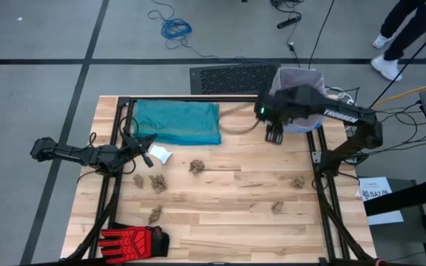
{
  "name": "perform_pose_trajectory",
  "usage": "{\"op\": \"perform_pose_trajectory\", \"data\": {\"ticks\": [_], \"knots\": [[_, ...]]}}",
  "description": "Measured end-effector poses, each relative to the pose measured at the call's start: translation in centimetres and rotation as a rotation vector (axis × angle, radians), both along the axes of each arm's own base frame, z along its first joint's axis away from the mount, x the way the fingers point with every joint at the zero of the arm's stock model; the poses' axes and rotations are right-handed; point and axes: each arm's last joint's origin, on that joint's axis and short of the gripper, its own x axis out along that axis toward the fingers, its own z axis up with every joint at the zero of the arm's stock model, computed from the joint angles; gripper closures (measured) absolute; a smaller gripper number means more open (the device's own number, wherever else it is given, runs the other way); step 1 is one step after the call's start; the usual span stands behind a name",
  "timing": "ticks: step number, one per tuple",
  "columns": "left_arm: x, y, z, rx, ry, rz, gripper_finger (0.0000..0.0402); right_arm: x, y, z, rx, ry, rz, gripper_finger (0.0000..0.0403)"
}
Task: Place trash/remove bag and relplace
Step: Put the brown napkin into the trash bin
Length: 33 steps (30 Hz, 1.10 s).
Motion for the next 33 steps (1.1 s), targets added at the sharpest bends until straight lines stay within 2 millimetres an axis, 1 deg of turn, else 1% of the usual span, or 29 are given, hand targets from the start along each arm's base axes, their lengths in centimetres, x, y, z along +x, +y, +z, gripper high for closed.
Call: {"op": "perform_pose_trajectory", "data": {"ticks": [3,6,8,11,15,20,23,26,28,33], "knots": [[0.0,0.0,0.0,0.000,0.000,0.000,0.0401,0.4,2.4,-2.5,0.060,0.072,0.007,0.0206],[0.0,0.0,0.0,0.000,0.000,0.000,0.0401,0.9,5.0,-5.5,0.128,0.108,0.015,0.0206],[0.0,0.0,0.0,0.000,0.000,0.000,0.0401,1.2,7.2,-7.6,0.165,0.110,0.034,0.0206],[0.0,0.0,0.0,0.000,0.000,0.000,0.0401,1.1,10.9,-10.1,0.234,0.095,0.070,0.0206],[0.0,0.0,0.0,0.000,0.000,0.000,0.0401,0.2,15.1,-12.0,0.297,0.071,0.044,0.0206],[0.0,0.0,0.0,0.000,0.000,0.000,0.0401,-0.4,19.4,-13.3,0.371,-0.047,0.048,0.0206],[0.0,0.0,0.0,0.000,0.000,0.000,0.0401,-1.2,20.9,-14.4,0.373,-0.075,0.046,0.0206],[0.0,0.0,0.0,0.000,0.000,0.000,0.0401,-2.1,21.7,-15.8,0.354,-0.034,0.044,0.0201],[0.0,0.0,0.0,0.000,0.000,0.000,0.0401,-2.6,21.9,-16.7,0.339,-0.007,0.045,0.0191],[0.0,0.0,0.0,0.000,0.000,0.000,0.0401,-2.5,22.3,-18.0,0.317,0.026,0.046,0.0155]]}}
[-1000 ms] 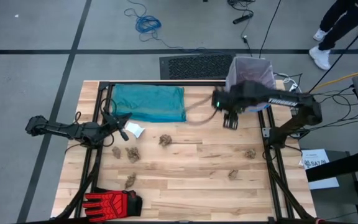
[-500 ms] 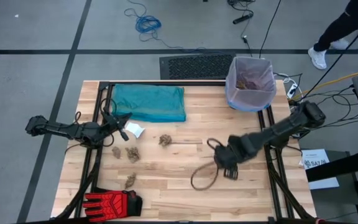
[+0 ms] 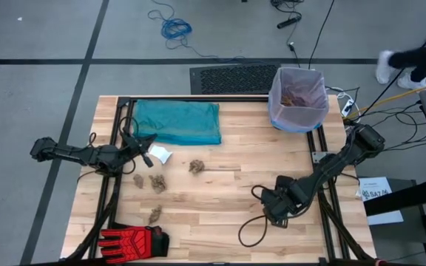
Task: Place trash/remove bag and relplace
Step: Put the brown napkin into the trash bin
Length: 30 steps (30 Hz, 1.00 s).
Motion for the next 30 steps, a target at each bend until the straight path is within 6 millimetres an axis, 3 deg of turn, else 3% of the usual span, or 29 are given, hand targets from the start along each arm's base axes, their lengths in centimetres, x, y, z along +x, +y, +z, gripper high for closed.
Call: {"op": "perform_pose_trajectory", "data": {"ticks": [8,13,17,23,27,30], "knots": [[0.0,0.0,0.0,0.000,0.000,0.000,0.0401,0.9,0.8,-2.8,-0.003,0.089,0.006,0.0112],[0.0,0.0,0.0,0.000,0.000,0.000,0.0401,1.3,1.2,-5.1,-0.001,0.182,0.005,0.0121],[0.0,0.0,0.0,0.000,0.000,0.000,0.0401,1.5,1.4,-5.7,0.010,0.212,0.001,0.0187],[0.0,0.0,0.0,0.000,-0.001,0.000,0.0401,2.2,0.5,-4.8,0.008,0.179,0.008,0.0376],[0.0,0.0,0.0,0.000,0.000,0.000,0.0401,4.1,-1.2,-3.4,-0.076,0.057,0.049,0.0388],[0.0,0.0,0.0,0.000,-0.001,0.000,0.0401,6.1,-3.8,-2.5,-0.181,-0.003,0.079,0.0398]]}}
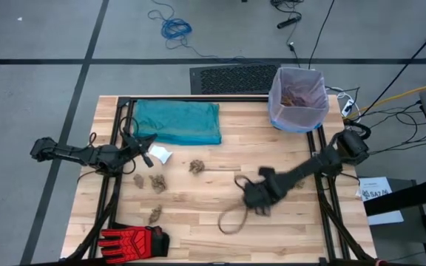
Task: Place trash/remove bag and relplace
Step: Put the brown napkin into the trash bin
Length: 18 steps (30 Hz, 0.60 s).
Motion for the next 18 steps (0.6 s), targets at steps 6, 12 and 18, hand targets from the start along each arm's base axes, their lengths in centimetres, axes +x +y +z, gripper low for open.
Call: {"op": "perform_pose_trajectory", "data": {"ticks": [6,12,18], "knots": [[0.0,0.0,0.0,0.000,0.000,0.000,0.0401,4.0,-7.1,4.1,-0.239,-0.071,0.000,0.0401],[0.0,0.0,0.0,0.000,0.000,0.000,0.0401,4.4,-14.9,11.7,-0.451,-0.075,-0.048,0.0402],[0.0,0.0,0.0,0.000,0.001,0.000,0.0401,-1.7,-21.8,20.1,-0.491,-0.142,-0.358,0.0402]]}}
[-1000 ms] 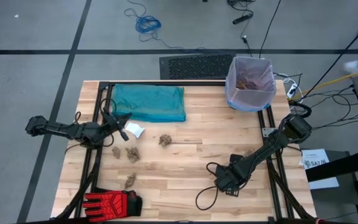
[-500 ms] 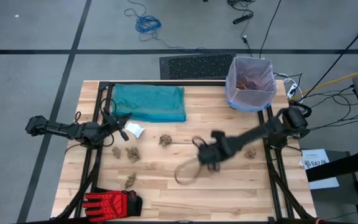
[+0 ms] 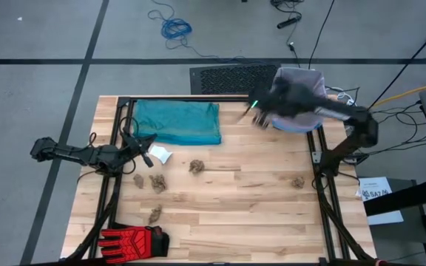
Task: Place trash/remove bag and relplace
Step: Put the brown napkin into the trash bin
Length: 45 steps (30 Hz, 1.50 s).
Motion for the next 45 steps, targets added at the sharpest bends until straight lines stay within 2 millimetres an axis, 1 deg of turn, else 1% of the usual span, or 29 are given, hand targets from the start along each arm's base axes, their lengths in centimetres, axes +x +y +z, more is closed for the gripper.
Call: {"op": "perform_pose_trajectory", "data": {"ticks": [2,5,8,12,15,18,24,26,31,35,39,43,45], "knots": [[0.0,0.0,0.0,0.000,0.000,0.000,0.0401,-2.7,-1.6,2.1,-0.031,-0.077,-0.119,0.0403],[0.0,0.0,0.0,0.000,0.000,0.000,0.0401,-6.2,-3.1,3.9,-0.055,-0.141,-0.240,0.0403],[0.0,0.0,0.0,0.000,0.000,0.000,0.0401,-8.7,-4.3,4.3,-0.018,-0.155,-0.327,0.0403],[0.0,0.0,0.0,0.000,0.000,0.000,0.0401,-10.4,-5.6,3.8,0.071,-0.141,-0.437,0.0403],[0.0,0.0,0.0,0.000,0.000,0.000,0.0401,-11.1,-6.8,3.2,0.125,-0.144,-0.518,0.0401],[0.0,0.0,0.0,0.000,0.000,0.000,0.0401,-11.4,-7.7,2.8,0.150,-0.129,-0.558,0.0382],[0.0,0.0,0.0,0.000,0.000,0.000,0.0401,-10.8,-9.1,1.7,0.168,-0.079,-0.569,0.0301],[0.0,0.0,0.0,0.000,0.000,0.000,0.0401,-10.5,-9.5,1.5,0.148,-0.049,-0.556,0.0272],[0.0,0.0,0.0,0.000,0.000,0.000,0.0401,-10.4,-9.8,1.4,0.112,0.006,-0.525,0.0213],[0.0,0.0,0.0,0.000,0.000,0.000,0.0401,-10.8,-9.3,1.9,0.104,0.004,-0.500,0.0192],[0.0,0.0,0.0,0.000,0.000,0.000,0.0401,-11.3,-8.1,3.4,0.104,-0.056,-0.452,0.0189],[0.0,0.0,0.0,0.000,0.000,0.000,0.0401,-11.5,-6.2,5.2,0.223,-0.214,-0.332,0.0193],[0.0,0.0,0.0,0.000,0.000,0.000,0.0401,-11.6,-5.1,5.5,0.314,-0.256,-0.274,0.0195]]}}
